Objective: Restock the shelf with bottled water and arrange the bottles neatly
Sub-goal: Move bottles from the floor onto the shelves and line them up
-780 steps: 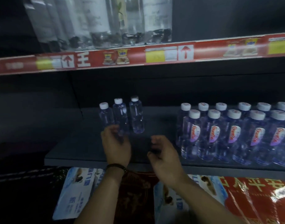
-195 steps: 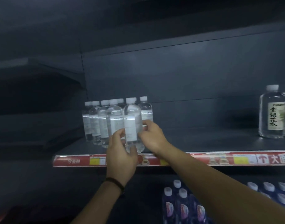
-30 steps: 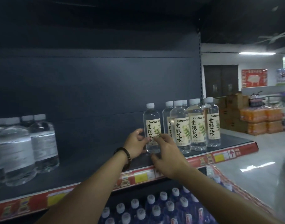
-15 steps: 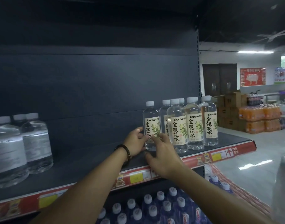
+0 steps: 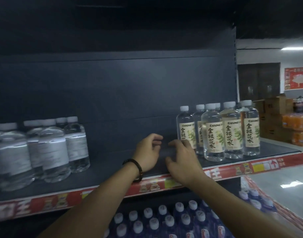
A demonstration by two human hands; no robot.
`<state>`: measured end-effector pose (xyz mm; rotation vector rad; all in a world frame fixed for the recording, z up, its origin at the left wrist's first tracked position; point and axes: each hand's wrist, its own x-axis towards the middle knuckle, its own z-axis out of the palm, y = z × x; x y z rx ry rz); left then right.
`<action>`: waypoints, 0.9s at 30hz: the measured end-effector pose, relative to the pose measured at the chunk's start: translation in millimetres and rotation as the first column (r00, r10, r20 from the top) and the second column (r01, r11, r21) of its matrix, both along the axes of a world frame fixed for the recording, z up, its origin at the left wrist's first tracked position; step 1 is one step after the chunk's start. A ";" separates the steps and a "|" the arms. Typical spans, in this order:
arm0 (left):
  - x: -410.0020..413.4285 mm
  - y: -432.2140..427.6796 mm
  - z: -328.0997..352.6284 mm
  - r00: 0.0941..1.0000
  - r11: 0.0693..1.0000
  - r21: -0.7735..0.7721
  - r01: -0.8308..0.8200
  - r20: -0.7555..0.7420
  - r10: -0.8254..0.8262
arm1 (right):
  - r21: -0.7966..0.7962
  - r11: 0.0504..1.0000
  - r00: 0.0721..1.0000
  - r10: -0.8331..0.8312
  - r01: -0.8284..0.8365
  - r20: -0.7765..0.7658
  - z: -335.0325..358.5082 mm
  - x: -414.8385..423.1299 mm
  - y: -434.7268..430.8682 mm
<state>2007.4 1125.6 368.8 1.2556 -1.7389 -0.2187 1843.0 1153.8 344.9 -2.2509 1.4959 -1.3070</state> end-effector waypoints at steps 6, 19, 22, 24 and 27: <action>118.0 104.5 -7.8 0.945 0.890 -0.319 -0.325 -0.067 0.321 | 0.034 0.962 0.961 0.269 -0.271 0.062 4.8 105.3 23.1; 255.0 161.8 -24.5 0.842 0.892 0.045 -0.450 -0.313 0.440 | 0.218 0.808 0.820 0.466 -0.547 0.331 21.5 287.6 70.3; 259.6 160.0 -21.8 0.836 0.907 0.076 -0.414 -0.363 0.412 | 0.283 0.771 0.785 0.410 -0.570 0.464 25.6 302.3 66.5; 261.3 160.2 -19.2 0.835 0.913 0.091 -0.398 -0.376 0.402 | 0.323 0.714 0.739 0.396 -0.621 0.545 28.7 304.0 66.2; 265.5 160.0 -16.1 0.850 0.925 0.097 -0.367 -0.368 0.376 | 0.339 0.675 0.720 0.424 -0.656 0.549 28.8 304.6 69.1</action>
